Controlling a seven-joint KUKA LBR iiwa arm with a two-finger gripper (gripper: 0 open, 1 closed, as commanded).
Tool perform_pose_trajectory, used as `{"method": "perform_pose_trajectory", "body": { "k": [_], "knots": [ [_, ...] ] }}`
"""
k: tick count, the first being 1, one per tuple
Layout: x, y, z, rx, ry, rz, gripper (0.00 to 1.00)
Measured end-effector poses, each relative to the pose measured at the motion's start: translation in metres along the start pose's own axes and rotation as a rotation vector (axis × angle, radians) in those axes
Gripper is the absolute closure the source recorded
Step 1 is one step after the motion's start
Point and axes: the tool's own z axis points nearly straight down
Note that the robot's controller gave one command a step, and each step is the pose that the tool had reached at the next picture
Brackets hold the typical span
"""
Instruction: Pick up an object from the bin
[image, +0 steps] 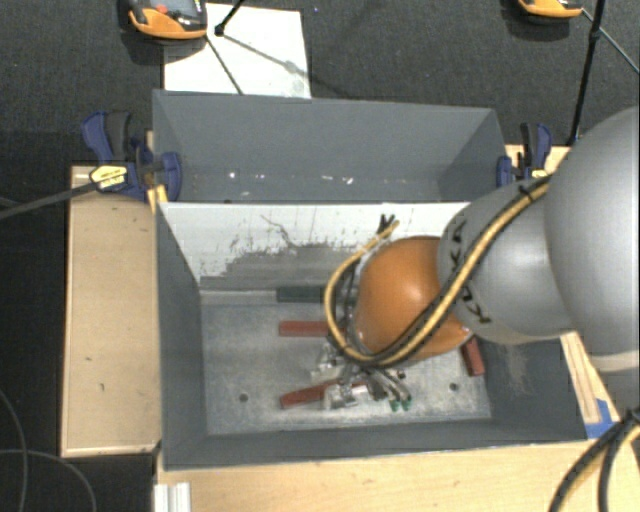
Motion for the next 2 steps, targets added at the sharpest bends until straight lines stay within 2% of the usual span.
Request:
{"method": "perform_pose_trajectory", "body": {
  "k": [1, 2],
  "knots": [
    [0.0, 0.0, 0.0, 0.0, 0.0, 0.001, 1.0],
    [0.0012, 0.0001, -0.0032, 0.0, 0.007, 0.001, 1.0]
  ]
}}
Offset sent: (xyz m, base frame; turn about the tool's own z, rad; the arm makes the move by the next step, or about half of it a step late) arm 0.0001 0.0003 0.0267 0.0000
